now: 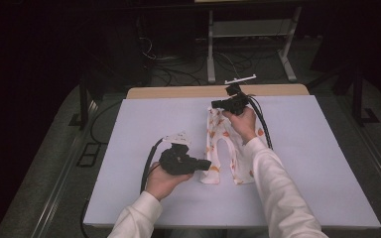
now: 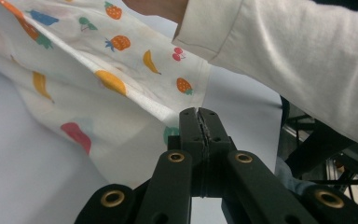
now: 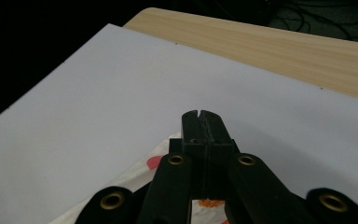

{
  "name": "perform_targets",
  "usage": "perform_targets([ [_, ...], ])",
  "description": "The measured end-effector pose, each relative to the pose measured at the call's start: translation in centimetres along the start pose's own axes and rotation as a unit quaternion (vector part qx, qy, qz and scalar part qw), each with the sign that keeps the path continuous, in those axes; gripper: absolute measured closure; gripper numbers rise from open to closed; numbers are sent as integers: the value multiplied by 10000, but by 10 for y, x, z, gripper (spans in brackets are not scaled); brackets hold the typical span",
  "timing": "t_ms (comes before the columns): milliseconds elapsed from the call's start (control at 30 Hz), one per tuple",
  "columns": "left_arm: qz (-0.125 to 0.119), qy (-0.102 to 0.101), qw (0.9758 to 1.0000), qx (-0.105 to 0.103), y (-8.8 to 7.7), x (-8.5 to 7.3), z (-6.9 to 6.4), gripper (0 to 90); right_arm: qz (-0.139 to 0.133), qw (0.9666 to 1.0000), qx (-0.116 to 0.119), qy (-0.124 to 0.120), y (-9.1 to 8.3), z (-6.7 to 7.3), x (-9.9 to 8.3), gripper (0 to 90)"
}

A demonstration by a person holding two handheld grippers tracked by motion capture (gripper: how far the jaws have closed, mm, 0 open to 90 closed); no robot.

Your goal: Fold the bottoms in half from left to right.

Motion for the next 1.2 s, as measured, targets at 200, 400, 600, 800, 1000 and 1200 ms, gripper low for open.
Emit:
perform_targets([
  [200,28,104,9999,-109,11,12,-4,892,-63,9999,15,88,-6,-8,1,882],
  [400,158,248,9994,-174,26,25,-8,892,-74,9999,-28,124,-10,-15,1,882],
  [600,214,304,9990,-263,41,34,-10,892,-40,9999,-39,131,-12,-23,0,882],
  [800,205,289,9987,-366,61,39,-13,892,30,9999,-80,96,-14,-29,-1,882],
  [1000,229,278,9985,-401,75,41,-15,892,80,9998,-150,38,-18,-32,-1,882],
  [1200,88,233,9989,-406,88,41,-15,892,143,9998,-124,-36,-21,-38,0,882],
])
Point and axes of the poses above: each handheld gripper's, and its own axes: y roughly forward along the jaws, x roughly out of its top, z roughly to its left, the point moved 3 cm from there along y, roughly forward along the jaws, and after that the axes turned 7 degrees about y, right-handed, at the moved point
